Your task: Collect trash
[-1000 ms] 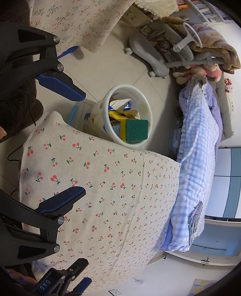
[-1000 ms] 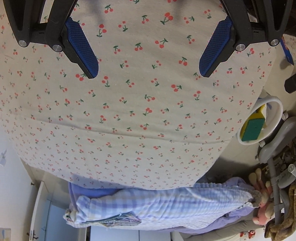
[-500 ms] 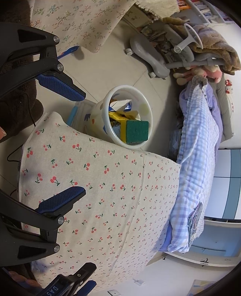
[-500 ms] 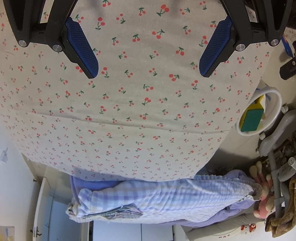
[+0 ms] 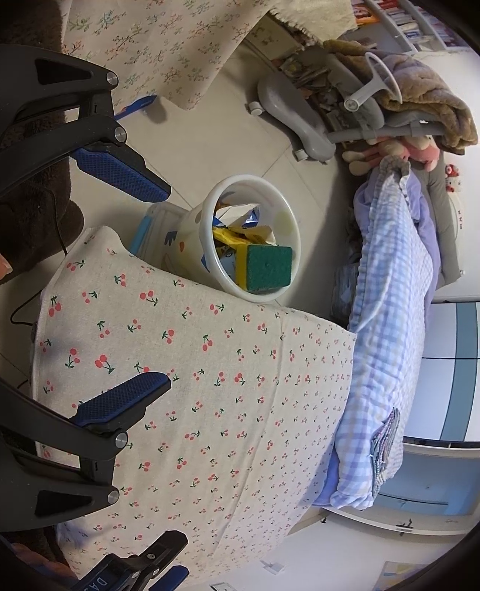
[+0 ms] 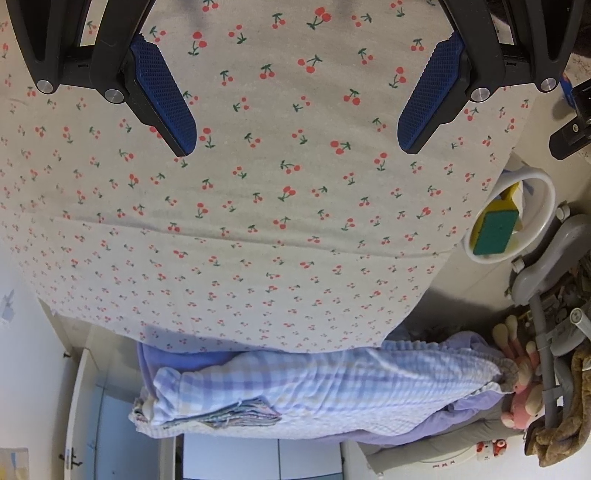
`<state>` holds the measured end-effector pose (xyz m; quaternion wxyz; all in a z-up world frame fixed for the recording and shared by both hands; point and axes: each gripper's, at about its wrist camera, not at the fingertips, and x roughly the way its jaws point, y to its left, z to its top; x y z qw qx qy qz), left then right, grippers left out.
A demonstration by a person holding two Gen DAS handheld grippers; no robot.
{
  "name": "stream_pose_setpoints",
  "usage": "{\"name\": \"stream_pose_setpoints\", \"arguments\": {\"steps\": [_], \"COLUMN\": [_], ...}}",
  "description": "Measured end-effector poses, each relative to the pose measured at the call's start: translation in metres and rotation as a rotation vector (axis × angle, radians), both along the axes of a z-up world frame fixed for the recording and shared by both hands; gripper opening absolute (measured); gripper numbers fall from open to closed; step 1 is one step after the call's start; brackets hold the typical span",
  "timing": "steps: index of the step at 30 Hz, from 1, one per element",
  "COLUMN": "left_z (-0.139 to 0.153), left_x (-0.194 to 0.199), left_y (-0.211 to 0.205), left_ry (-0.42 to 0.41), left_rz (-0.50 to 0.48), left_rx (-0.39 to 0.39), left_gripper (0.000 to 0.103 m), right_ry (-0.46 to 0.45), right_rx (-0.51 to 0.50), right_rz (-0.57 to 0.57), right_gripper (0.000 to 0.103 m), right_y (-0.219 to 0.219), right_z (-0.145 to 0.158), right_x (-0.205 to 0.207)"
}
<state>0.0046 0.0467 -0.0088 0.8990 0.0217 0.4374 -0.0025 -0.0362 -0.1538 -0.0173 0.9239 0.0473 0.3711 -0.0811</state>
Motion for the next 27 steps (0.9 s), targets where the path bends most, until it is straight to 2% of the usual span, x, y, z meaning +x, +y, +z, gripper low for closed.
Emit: {"name": "stream_pose_setpoints", "arguments": {"steps": [18,24,27], "left_z": [0.0024,0.0053,0.0085], "left_x": [-0.0001,0.0011,0.0045], "left_y": [0.0026,0.0013,0.0018], "left_ry": [-0.011,-0.007,0.015], "left_rz": [0.002,-0.013,-0.036], "left_rx": [-0.005,-0.019,-0.057], "left_gripper": [0.095,0.095,0.095], "right_ry": [0.002,0.006,0.015], "right_rx": [0.004,0.007,0.034], "right_rz": [0.011,0.02,0.035], "right_gripper": [0.092,0.092,0.092], "right_y": [0.0048,0.0074,0.0094], "right_z": [-0.0001,-0.0003,0.0], "right_x": [0.0016,0.0026,0.0036]}}
